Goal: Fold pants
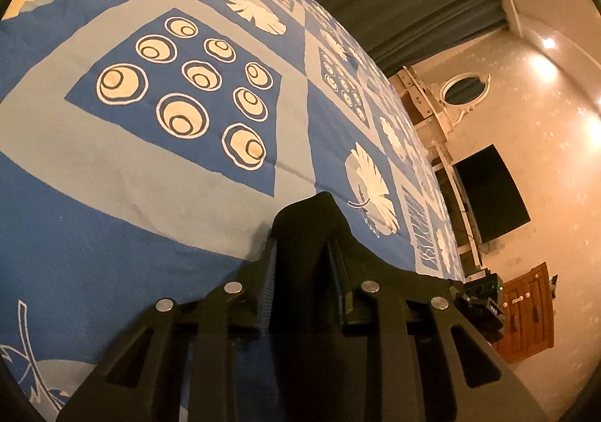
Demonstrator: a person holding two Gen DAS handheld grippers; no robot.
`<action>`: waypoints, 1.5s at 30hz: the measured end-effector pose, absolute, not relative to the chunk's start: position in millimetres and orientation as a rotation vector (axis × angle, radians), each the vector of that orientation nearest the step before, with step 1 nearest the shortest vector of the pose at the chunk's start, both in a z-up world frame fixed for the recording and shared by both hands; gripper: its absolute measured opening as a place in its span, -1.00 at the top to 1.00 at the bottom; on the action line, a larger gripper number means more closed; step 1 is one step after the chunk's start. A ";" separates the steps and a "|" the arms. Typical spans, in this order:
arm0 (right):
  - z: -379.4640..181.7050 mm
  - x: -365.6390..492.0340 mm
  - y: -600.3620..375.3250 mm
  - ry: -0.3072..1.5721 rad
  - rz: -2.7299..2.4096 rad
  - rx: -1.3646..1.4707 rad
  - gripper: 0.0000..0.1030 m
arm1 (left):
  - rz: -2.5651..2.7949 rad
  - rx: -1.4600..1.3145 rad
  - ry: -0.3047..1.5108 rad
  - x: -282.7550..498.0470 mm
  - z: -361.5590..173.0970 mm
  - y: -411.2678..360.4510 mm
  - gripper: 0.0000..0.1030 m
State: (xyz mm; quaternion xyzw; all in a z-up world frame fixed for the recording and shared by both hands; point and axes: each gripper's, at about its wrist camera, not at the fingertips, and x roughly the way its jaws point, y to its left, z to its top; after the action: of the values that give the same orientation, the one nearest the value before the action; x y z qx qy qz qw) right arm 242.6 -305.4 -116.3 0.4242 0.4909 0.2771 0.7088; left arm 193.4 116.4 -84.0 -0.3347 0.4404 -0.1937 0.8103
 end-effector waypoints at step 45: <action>-122.5 259.4 -295.5 1.081 0.609 0.946 0.29 | -0.339 -0.608 0.918 204.9 -73.2 117.7 0.50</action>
State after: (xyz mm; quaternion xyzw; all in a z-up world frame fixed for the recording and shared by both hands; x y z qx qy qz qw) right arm 259.4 -295.5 -122.5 0.4265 0.4873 0.2748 0.7108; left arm 204.9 117.7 -73.2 -0.2875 0.4342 -0.1605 0.8385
